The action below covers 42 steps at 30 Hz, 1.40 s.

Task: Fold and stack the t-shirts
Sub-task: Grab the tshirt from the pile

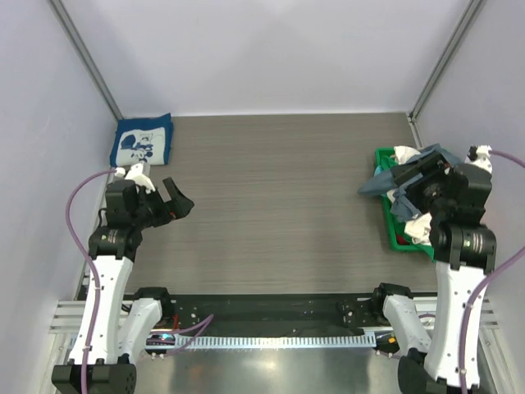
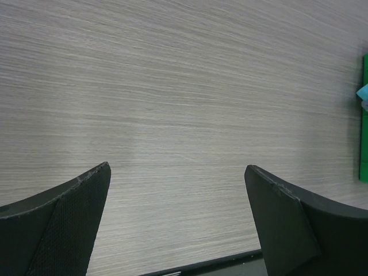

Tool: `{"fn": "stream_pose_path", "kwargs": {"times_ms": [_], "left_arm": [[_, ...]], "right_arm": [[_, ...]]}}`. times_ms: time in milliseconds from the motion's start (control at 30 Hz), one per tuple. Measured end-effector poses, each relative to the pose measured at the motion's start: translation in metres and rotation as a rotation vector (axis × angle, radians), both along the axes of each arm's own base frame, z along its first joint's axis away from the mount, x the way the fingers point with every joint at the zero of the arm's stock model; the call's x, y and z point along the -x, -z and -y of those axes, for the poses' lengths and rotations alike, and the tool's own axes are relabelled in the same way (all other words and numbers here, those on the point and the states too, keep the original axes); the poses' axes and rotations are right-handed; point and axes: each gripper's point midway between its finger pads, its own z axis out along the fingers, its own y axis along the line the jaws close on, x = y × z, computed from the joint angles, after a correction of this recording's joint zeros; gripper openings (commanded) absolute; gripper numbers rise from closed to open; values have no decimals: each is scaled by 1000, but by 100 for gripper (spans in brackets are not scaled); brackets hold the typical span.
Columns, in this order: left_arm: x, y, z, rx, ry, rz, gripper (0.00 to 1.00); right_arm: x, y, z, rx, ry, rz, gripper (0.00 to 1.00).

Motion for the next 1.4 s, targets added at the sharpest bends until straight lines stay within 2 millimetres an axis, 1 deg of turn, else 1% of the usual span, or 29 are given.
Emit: {"fn": "stream_pose_path", "kwargs": {"times_ms": [67, 100, 133, 200, 233, 300, 367, 467, 533, 633, 700, 800, 900, 933, 1000, 1067, 1100, 1133, 1167, 1200, 1233, 1267, 1300, 1333, 1400], "left_arm": [[0, -2, -3, -10, -14, 10, 100], [1, -3, -4, -14, -20, 17, 100], [1, -4, -5, -18, -25, 24, 100], [2, -6, -6, -22, -31, 34, 100], [1, -6, -7, -24, -34, 34, 100], [0, -4, -8, -27, -37, 25, 100], [-1, -1, -8, -27, -37, 9, 100], [-3, 8, -8, -28, -37, -29, 100], [-4, 10, -8, -28, -37, -40, 100], [-4, 10, -7, -26, -35, -39, 100], [-4, 10, -7, -26, -34, -41, 100], [-4, 11, -6, -23, -30, -45, 100], [-4, 11, -6, -22, -28, -45, 100], [-4, 11, -6, -22, -28, -45, 100], [-4, 11, -6, -22, -27, -45, 100], [-4, 11, -6, -22, -27, -45, 100], [-4, 11, -6, -22, -27, -45, 100], [-4, 11, -6, -22, -26, -45, 100], [-4, 11, -6, -22, -26, -45, 100], [-4, 11, -6, -22, -25, -45, 100], [-4, 11, -6, -23, -25, -44, 100], [-4, 11, -6, -23, -25, -45, 100], [-4, 11, -6, -23, -25, -45, 100], [-4, 11, -6, -23, -25, -45, 100], [-4, 11, -6, -23, -25, -45, 100]], "right_arm": [[-16, 0, 5, 8, 3, -25, 76], [-25, -1, 8, 16, 2, -36, 76], [-34, -3, 11, 27, 6, -49, 77], [-52, -10, 20, 54, 21, -53, 82], [-60, -11, 26, 72, 37, -61, 84], [-74, -10, 42, 121, 90, -90, 93], [-82, -5, 59, 168, 149, -126, 97], [-88, 7, 81, 222, 221, -186, 98], [-89, 15, 96, 240, 260, -224, 98], [-86, 27, 123, 246, 331, -274, 98], [-82, 35, 135, 243, 364, -300, 97], [-85, 48, 137, 226, 358, -327, 95], [-95, 70, 133, 192, 325, -354, 91], [-98, 81, 131, 179, 311, -372, 87], [-99, 105, 127, 152, 287, -423, 85], [-99, 122, 125, 133, 274, -459, 81], [-99, 128, 123, 125, 269, -471, 78], [-99, 131, 123, 120, 267, -474, 67], [-99, 132, 122, 117, 263, -474, 61], [-100, 131, 122, 113, 263, -468, 52], [-102, 130, 122, 111, 263, -459, 31], [-103, 129, 121, 113, 258, -451, 22], [-105, 127, 121, 108, 258, -442, 15], [-106, 127, 120, 103, 259, -436, 2], [-107, 124, 119, 96, 259, -423, 1]]}}
